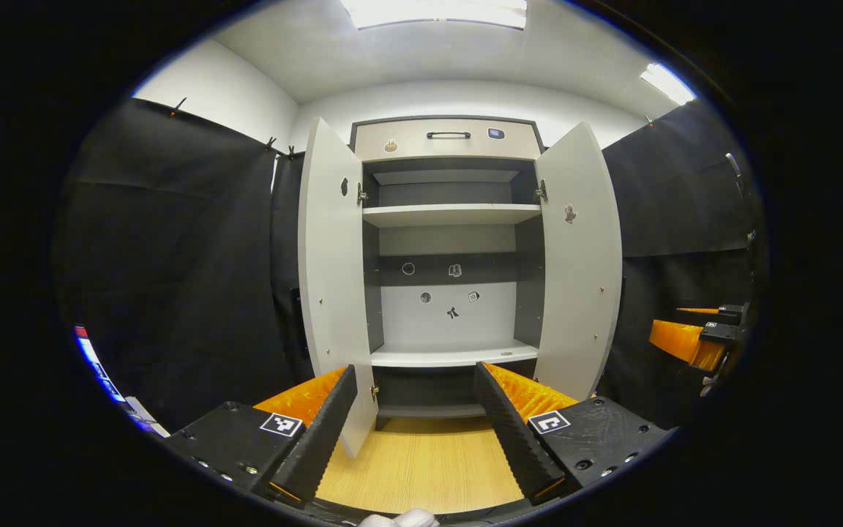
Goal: Open the right door of the double-door shoe cabinet with the right hand, and open the left door with the left hand.
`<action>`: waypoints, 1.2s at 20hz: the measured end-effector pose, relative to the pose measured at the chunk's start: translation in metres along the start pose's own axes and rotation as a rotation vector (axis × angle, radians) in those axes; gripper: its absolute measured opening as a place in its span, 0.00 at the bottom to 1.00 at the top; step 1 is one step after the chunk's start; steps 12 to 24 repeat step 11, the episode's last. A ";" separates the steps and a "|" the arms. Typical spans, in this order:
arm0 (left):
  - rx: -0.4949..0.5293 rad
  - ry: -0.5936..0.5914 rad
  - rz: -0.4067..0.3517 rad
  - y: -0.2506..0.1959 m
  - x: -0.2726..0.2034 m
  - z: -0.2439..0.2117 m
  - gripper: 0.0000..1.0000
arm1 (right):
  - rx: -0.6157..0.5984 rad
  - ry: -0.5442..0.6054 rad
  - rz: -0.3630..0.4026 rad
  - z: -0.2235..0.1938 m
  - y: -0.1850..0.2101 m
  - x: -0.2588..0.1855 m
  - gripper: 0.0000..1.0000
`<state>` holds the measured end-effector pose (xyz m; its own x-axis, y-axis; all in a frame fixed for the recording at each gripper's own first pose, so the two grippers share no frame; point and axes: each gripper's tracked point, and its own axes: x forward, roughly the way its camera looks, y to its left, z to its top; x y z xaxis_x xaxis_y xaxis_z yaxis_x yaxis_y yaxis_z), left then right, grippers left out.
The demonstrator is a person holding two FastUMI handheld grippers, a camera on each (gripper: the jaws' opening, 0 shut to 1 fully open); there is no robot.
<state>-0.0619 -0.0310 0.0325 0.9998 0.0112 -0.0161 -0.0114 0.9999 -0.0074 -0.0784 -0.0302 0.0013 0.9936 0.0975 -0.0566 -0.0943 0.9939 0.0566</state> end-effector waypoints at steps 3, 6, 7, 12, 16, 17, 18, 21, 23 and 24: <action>-0.010 -0.003 0.022 0.000 -0.007 0.000 0.96 | -0.008 -0.012 0.020 0.005 0.002 -0.002 0.86; -0.021 0.003 0.032 0.001 -0.012 -0.003 0.96 | -0.023 -0.027 0.041 0.010 0.007 -0.003 0.86; -0.021 0.003 0.037 0.001 -0.013 -0.002 0.96 | -0.024 -0.028 0.048 0.010 0.010 -0.004 0.83; -0.007 0.000 0.039 0.001 -0.014 0.001 0.96 | -0.028 -0.029 0.063 0.010 0.013 -0.004 0.83; -0.007 0.000 0.039 0.001 -0.014 0.001 0.96 | -0.028 -0.029 0.063 0.010 0.013 -0.004 0.83; -0.007 0.000 0.039 0.001 -0.014 0.001 0.96 | -0.028 -0.029 0.063 0.010 0.013 -0.004 0.83; -0.007 0.000 0.039 0.001 -0.014 0.001 0.96 | -0.028 -0.029 0.063 0.010 0.013 -0.004 0.83; -0.007 0.000 0.039 0.001 -0.014 0.001 0.96 | -0.028 -0.029 0.063 0.010 0.013 -0.004 0.83; -0.007 0.000 0.039 0.001 -0.014 0.001 0.96 | -0.028 -0.029 0.063 0.010 0.013 -0.004 0.83; -0.007 0.000 0.039 0.001 -0.014 0.001 0.96 | -0.028 -0.029 0.063 0.010 0.013 -0.004 0.83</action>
